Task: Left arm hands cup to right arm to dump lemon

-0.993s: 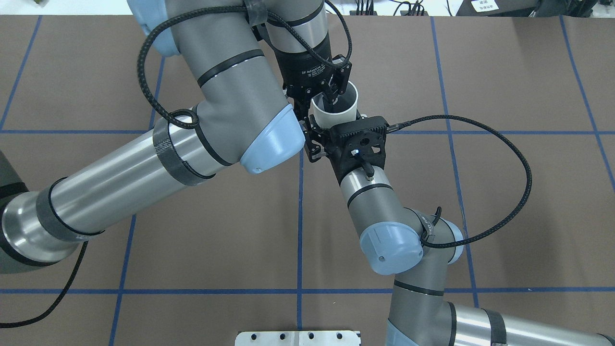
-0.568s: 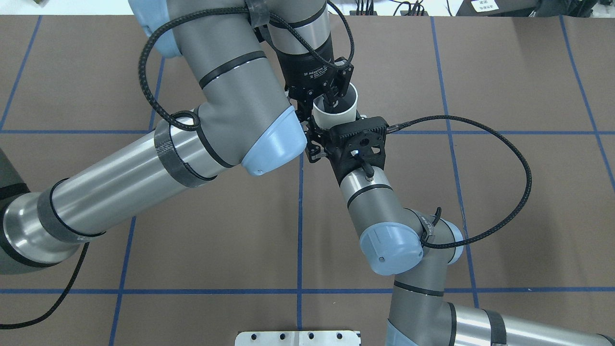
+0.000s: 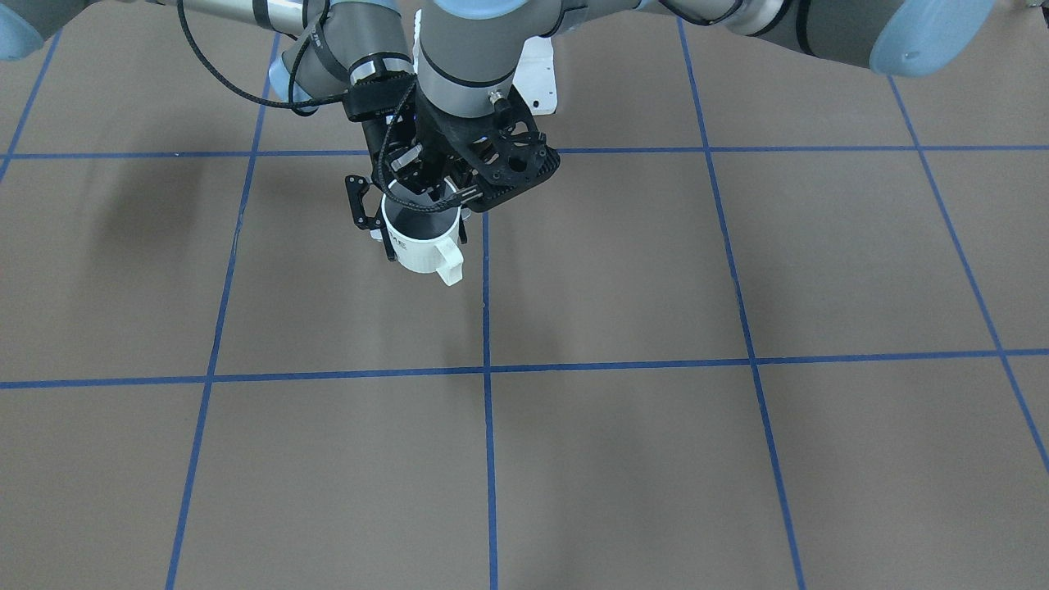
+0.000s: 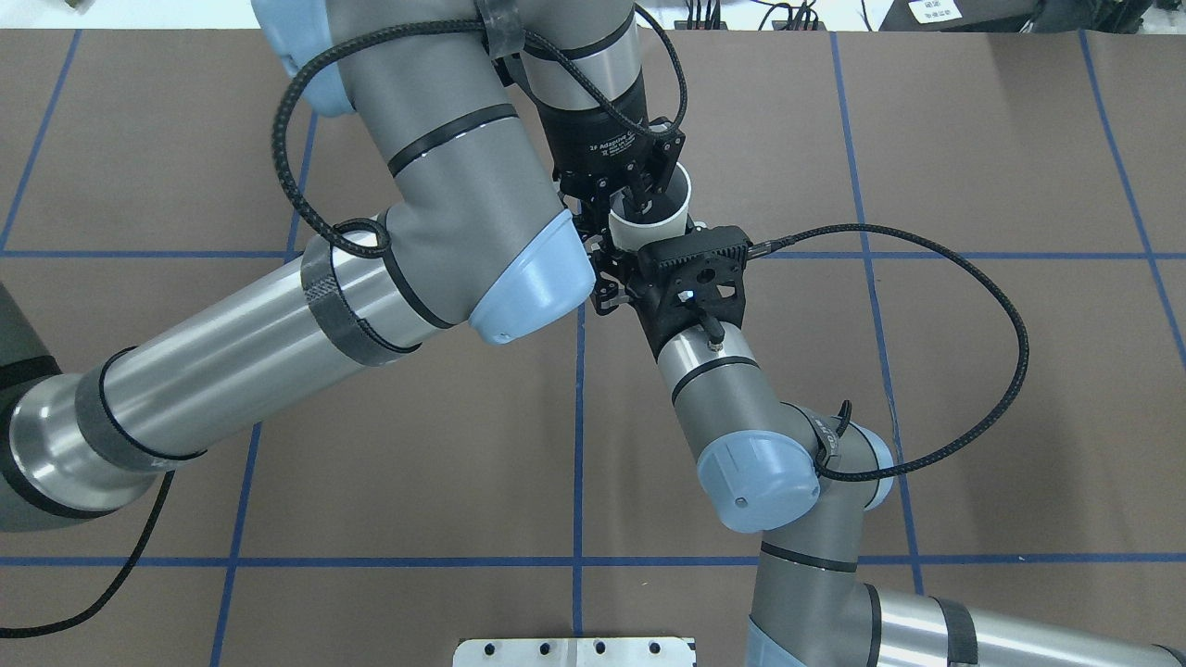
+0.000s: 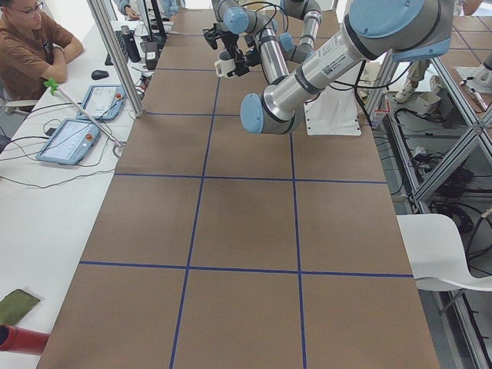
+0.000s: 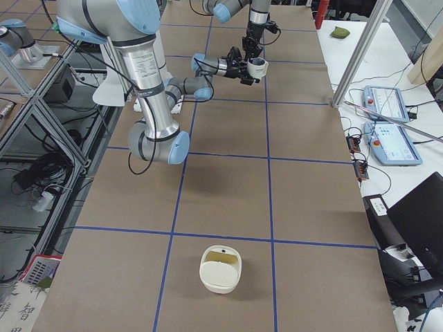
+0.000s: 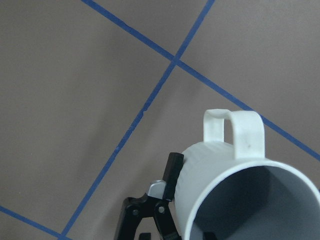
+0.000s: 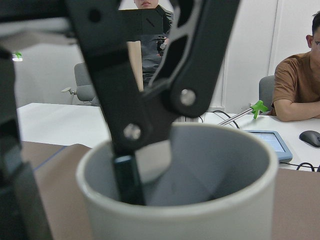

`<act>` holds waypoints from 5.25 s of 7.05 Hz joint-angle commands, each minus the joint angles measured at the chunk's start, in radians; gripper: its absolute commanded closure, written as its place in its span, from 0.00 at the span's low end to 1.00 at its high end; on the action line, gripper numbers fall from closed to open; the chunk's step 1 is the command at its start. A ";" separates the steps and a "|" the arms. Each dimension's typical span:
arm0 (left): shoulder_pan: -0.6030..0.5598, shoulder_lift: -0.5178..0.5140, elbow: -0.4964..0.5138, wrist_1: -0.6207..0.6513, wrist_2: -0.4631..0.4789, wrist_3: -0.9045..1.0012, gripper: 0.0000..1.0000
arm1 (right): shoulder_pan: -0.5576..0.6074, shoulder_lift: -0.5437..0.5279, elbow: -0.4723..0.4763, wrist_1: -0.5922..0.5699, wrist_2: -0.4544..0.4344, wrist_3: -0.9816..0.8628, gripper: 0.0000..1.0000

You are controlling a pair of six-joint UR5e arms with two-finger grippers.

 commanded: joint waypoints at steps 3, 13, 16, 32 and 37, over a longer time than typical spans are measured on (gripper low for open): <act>0.001 -0.001 0.000 0.000 0.000 -0.005 1.00 | -0.001 0.000 -0.001 0.003 -0.002 0.000 0.13; -0.141 -0.030 -0.005 0.055 -0.069 0.014 1.00 | -0.044 -0.088 0.022 0.152 -0.002 -0.022 0.01; -0.217 0.104 -0.122 0.109 -0.071 0.258 1.00 | 0.037 -0.086 -0.010 0.141 0.082 -0.031 0.01; -0.386 0.876 -0.106 0.063 -0.098 1.436 1.00 | 0.860 -0.246 -0.012 -0.368 1.443 -0.272 0.01; -0.389 0.881 -0.071 0.069 -0.117 1.456 1.00 | 0.857 -0.240 -0.007 -0.370 1.443 -0.270 0.01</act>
